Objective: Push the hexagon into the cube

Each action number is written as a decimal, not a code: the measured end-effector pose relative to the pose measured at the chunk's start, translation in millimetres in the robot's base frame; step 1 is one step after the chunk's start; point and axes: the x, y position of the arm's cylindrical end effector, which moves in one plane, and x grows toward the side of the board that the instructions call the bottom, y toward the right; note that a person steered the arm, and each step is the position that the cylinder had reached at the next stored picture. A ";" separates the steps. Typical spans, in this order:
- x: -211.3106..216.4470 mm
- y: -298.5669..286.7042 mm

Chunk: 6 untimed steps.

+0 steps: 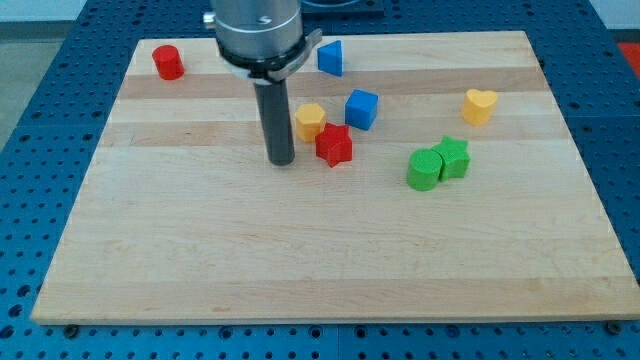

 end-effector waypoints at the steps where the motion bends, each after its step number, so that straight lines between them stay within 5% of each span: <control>1: -30.5 12.6; 6: -83.4 104.4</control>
